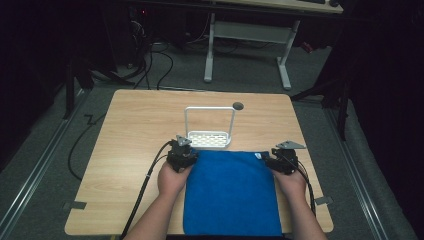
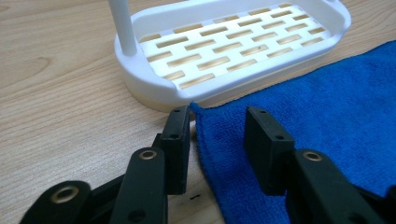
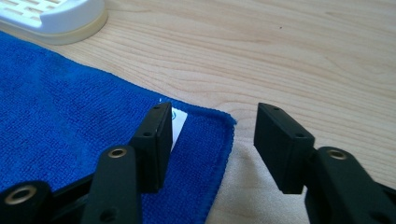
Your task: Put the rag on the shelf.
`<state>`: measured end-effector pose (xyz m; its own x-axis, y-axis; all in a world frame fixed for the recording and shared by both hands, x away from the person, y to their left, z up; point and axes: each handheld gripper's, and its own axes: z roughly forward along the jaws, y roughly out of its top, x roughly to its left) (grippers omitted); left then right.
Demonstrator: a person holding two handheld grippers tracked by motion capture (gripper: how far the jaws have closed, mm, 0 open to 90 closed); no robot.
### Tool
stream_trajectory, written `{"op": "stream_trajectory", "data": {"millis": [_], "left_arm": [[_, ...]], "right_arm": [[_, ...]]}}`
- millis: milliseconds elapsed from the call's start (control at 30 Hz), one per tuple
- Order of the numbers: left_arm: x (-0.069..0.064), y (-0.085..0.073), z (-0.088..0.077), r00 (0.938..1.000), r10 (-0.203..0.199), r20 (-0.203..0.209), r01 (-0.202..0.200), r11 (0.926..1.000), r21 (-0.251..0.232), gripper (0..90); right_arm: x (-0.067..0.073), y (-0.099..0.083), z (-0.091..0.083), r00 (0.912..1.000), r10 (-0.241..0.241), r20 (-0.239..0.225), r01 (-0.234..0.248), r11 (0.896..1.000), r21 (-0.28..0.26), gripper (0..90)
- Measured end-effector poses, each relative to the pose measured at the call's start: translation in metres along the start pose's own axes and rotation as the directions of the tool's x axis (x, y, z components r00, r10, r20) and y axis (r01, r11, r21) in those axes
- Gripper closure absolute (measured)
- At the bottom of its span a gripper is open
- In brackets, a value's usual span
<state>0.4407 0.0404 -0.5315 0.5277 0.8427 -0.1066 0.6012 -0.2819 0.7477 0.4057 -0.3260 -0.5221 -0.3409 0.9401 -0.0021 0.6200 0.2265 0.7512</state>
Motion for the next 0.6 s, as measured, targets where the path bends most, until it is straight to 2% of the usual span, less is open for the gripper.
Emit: {"op": "stream_trajectory", "data": {"millis": [100,267,400,467,600], "left_arm": [[-0.0026,0.0004,0.0007,0.9999,0.011,-0.01,-0.011,0.9999,0.003,68.5],[-0.0077,-0.0005,0.0008,0.9988,0.047,-0.012,-0.047,0.9989,0.003,69.4],[-0.0064,-0.0006,0.0004,0.9992,0.038,-0.014,-0.038,0.9993,0.005,72.1],[-0.0054,-0.0009,0.0002,0.9996,0.028,-0.002,-0.028,0.9996,0.004,77.3],[-0.0049,-0.001,0.0001,0.9996,0.029,0.005,-0.029,0.9996,0.005,81.7]], "right_arm": [[-0.0017,-0.0012,0.0027,1.0,0.003,0.006,-0.003,1.0,0.022,50.2],[-0.0006,-0.0031,0.0047,0.9999,-0.012,0.01,0.012,0.999,0.044,51.9],[0.0012,-0.0032,0.0042,0.9998,-0.016,0.007,0.016,0.999,0.045,55.9],[0.0019,-0.0033,0.0043,0.9999,-0.013,-0.007,0.013,0.999,0.043,60.8],[0.0028,-0.0035,0.0043,0.9998,-0.013,-0.013,0.014,0.999,0.04,65.6]]}}
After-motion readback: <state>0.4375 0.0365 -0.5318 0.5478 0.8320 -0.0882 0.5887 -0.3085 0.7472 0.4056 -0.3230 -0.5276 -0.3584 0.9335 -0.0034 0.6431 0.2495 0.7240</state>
